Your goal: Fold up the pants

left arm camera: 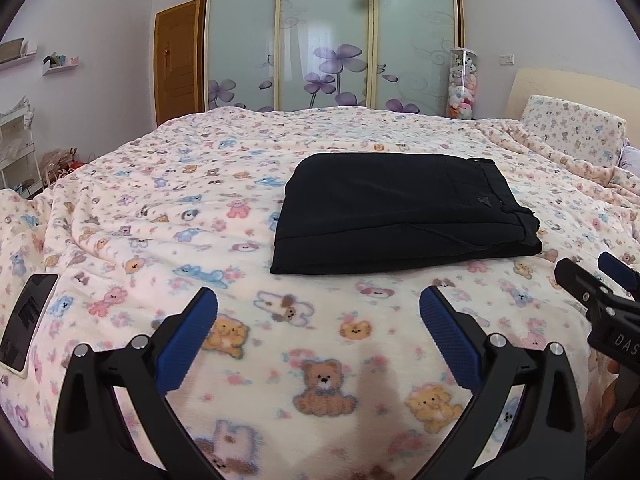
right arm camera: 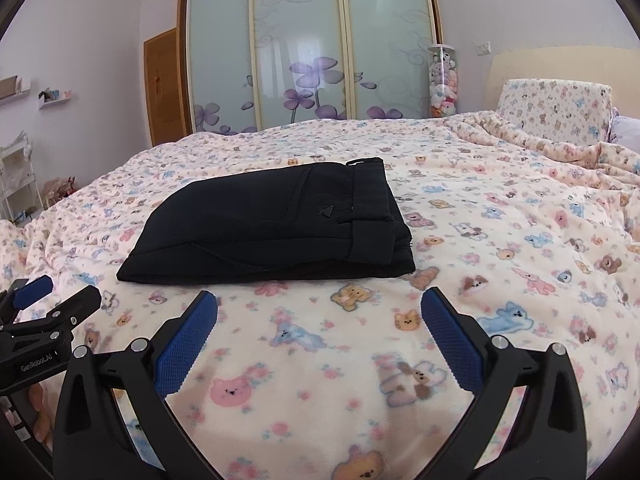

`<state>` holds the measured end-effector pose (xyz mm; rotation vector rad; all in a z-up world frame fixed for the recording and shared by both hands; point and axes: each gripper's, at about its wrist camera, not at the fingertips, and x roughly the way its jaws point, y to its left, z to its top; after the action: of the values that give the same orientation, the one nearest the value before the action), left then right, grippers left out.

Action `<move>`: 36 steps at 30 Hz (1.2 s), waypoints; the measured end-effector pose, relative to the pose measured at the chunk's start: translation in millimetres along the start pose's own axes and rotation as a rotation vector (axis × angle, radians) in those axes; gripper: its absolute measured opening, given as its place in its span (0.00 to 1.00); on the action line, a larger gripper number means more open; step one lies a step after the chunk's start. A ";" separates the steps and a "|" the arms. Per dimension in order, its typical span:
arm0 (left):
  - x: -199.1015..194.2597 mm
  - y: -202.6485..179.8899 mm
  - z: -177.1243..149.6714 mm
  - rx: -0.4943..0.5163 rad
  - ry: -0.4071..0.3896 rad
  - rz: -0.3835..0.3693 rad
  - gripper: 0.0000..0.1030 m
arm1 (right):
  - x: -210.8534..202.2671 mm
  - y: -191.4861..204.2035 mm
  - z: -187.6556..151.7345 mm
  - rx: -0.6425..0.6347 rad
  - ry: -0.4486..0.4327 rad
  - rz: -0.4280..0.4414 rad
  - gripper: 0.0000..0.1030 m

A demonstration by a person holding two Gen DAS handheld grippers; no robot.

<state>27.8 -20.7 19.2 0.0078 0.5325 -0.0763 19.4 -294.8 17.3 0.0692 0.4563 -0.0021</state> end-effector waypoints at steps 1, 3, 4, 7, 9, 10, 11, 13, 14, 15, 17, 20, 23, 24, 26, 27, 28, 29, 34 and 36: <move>-0.1 0.5 0.0 -0.002 -0.001 0.001 0.98 | 0.2 0.9 -0.4 -0.003 0.000 -0.003 0.99; 0.2 1.0 -0.1 -0.003 0.000 0.001 0.98 | 0.1 1.3 -0.8 -0.005 -0.003 -0.006 0.99; 0.2 1.1 -0.2 -0.003 0.001 0.003 0.98 | -0.1 1.6 -1.1 -0.005 -0.005 -0.009 0.99; 1.6 1.3 0.4 -0.001 0.006 0.007 0.98 | -0.5 2.4 -1.5 -0.005 -0.005 -0.010 0.99; 1.7 0.3 0.0 0.005 0.008 0.008 0.98 | -0.4 2.8 -1.6 -0.006 -0.003 -0.008 0.99; 2.1 -0.3 0.4 0.008 0.008 0.009 0.98 | 0.6 2.5 -1.6 -0.008 0.000 -0.007 0.99; 1.8 -1.2 0.2 0.012 0.007 0.010 0.98 | 0.6 3.0 -1.7 -0.009 0.003 -0.005 0.99; 1.3 -2.6 0.0 0.021 0.004 0.009 0.98 | 1.5 3.2 -1.9 -0.012 0.004 -0.002 0.99; 0.9 -3.5 -0.1 0.026 0.002 0.009 0.98 | 2.1 2.8 -1.8 -0.014 0.005 -0.001 0.99; 0.7 -4.2 -0.1 0.030 0.000 0.010 0.98 | 2.1 3.3 -1.7 -0.016 0.006 0.000 0.99; 0.8 -6.0 -0.1 0.039 -0.001 0.009 0.98 | 3.2 3.4 -1.6 -0.019 0.008 0.002 0.99; 0.2 -7.8 -0.1 0.048 -0.005 0.010 0.98 | 3.8 4.3 -2.1 -0.020 0.011 0.003 0.99; 0.2 -8.6 0.0 0.049 -0.004 0.010 0.98 | 3.8 4.3 -2.1 -0.020 0.011 0.003 0.99; 0.1 -8.6 -0.1 0.048 -0.004 0.010 0.98 | 3.8 4.3 -2.1 -0.020 0.011 0.002 0.99; 0.1 -8.7 -0.1 0.048 -0.004 0.010 0.98 | 3.9 4.5 -2.0 -0.019 0.011 0.003 0.99; 0.0 -8.9 -0.1 0.047 -0.004 0.010 0.98 | 3.9 4.3 -2.0 -0.019 0.012 0.003 0.99; 0.0 -8.9 -0.1 0.048 -0.004 0.011 0.98 | 4.0 4.5 -2.0 -0.019 0.012 0.003 0.99; 0.1 -8.6 0.0 0.049 -0.004 0.010 0.98 | 3.7 4.5 -2.0 -0.020 0.012 0.002 0.99; 0.3 -8.8 -0.2 0.049 -0.005 0.011 0.98 | 6.5 4.2 -3.4 -0.018 0.022 0.004 0.99; 0.5 -8.8 -0.5 0.049 -0.005 0.013 0.98 | 7.0 4.4 -3.7 -0.019 0.026 0.004 0.99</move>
<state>27.3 -29.5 18.6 0.0589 0.5259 -0.0765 24.2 -290.1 11.2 0.0518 0.4824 0.0075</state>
